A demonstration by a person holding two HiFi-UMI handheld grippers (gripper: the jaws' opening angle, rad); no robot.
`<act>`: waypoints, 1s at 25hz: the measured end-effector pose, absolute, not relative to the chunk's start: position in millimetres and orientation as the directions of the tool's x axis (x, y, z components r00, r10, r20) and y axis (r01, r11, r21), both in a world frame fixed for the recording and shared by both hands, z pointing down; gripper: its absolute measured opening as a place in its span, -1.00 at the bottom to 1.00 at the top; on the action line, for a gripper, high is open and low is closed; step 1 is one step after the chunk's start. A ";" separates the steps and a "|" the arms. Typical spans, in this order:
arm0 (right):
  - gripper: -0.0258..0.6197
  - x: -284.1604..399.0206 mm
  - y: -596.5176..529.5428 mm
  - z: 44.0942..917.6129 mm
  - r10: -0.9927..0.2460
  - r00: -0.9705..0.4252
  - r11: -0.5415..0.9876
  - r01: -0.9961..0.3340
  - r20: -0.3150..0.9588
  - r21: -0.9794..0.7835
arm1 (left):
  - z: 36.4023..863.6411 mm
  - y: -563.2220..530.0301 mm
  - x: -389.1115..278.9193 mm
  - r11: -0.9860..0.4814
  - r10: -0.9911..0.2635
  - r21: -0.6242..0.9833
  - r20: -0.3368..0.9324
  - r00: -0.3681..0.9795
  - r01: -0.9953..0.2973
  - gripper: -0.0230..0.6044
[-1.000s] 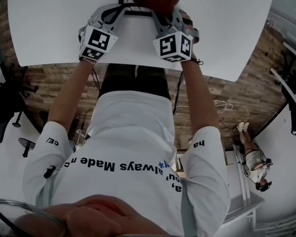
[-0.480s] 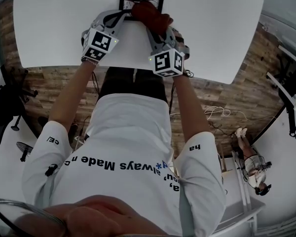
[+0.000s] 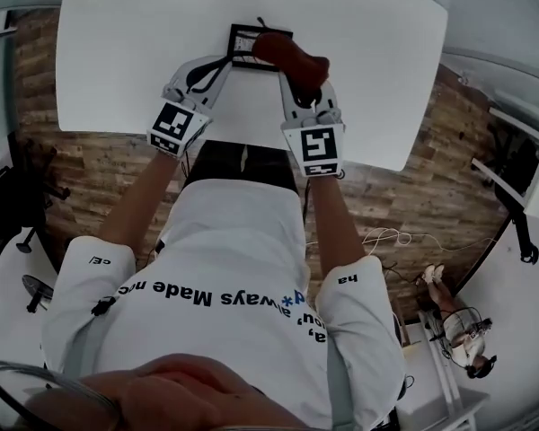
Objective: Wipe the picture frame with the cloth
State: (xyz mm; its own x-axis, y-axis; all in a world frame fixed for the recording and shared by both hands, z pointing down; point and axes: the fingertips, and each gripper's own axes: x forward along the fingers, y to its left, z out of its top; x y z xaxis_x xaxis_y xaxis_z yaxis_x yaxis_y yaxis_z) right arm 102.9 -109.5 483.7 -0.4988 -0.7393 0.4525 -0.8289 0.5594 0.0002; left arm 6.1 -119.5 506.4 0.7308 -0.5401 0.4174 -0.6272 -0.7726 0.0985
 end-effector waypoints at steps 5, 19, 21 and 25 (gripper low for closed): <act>-0.83 97.7 -94.8 399.4 -0.786 -0.503 0.536 -0.844 0.360 -0.009 | 408.8 -101.0 15.4 -0.774 -0.570 0.137 0.276 0.774 -0.618 -0.92; -0.83 71.2 -43.9 220.2 -0.806 -0.563 0.575 -0.818 0.182 0.021 | 235.1 -67.0 9.5 -0.788 -0.604 0.102 0.062 0.794 -0.607 -0.92; -0.83 68.9 -39.4 205.7 -0.807 -0.566 0.577 -0.816 0.167 0.024 | 222.2 -60.6 8.5 -0.794 -0.598 0.102 0.047 0.800 -0.600 -0.92; -0.83 68.0 -31.4 190.1 -0.804 -0.574 0.584 -0.811 0.155 0.030 | 204.8 -49.5 15.7 -0.810 -0.579 0.096 0.025 0.815 -0.578 -0.92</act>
State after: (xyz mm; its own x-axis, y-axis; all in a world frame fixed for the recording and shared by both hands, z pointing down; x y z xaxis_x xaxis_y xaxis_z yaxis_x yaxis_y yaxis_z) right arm 68.0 -31.4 190.1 -0.5739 -0.8042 0.1549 -0.8108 0.5845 0.0304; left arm 15.7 -49.5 204.8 0.8151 -0.5788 0.0248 -0.5782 -0.8102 0.0958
